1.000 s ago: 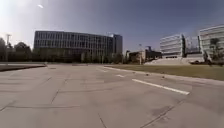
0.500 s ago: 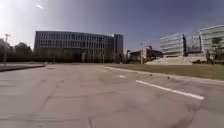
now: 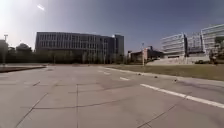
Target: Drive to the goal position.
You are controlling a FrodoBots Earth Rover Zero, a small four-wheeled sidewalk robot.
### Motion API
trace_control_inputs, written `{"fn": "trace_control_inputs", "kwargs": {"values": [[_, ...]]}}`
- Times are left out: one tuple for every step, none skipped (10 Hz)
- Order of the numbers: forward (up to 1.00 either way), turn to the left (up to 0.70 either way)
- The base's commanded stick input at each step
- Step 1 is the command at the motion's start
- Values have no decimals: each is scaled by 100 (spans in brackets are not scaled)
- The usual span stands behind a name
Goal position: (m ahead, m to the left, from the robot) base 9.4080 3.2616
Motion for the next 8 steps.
{"fn": "trace_control_inputs", "kwargs": {"values": [[70, 1], [70, 1], [70, 1], [70, 1], [70, 1], [70, 1], [70, 1], [70, 1]]}}
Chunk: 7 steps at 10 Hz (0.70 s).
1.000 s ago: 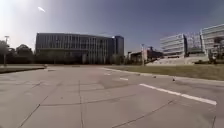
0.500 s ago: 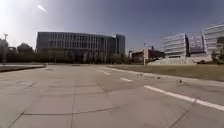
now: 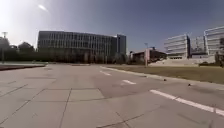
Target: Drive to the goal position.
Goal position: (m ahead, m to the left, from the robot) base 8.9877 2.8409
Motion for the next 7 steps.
{"fn": "trace_control_inputs", "kwargs": {"values": [[70, 1], [70, 1], [70, 1], [70, 1], [70, 1], [70, 1], [70, 1]]}}
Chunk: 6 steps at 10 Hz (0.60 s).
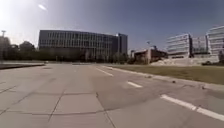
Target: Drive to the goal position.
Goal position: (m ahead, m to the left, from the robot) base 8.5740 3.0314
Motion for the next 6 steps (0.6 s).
{"fn": "trace_control_inputs", "kwargs": {"values": [[70, 1], [70, 1], [70, 1], [70, 1], [70, 1], [70, 1]]}}
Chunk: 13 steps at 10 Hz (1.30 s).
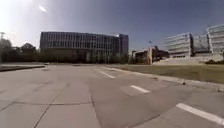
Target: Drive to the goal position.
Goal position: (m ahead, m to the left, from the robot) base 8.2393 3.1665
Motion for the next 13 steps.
{"fn": "trace_control_inputs", "kwargs": {"values": [[70, 1], [70, 1], [70, 1], [70, 1], [70, 1], [70, 1], [70, 1], [70, 1], [70, 1], [70, 1], [70, 1], [70, 1], [70, 1]]}}
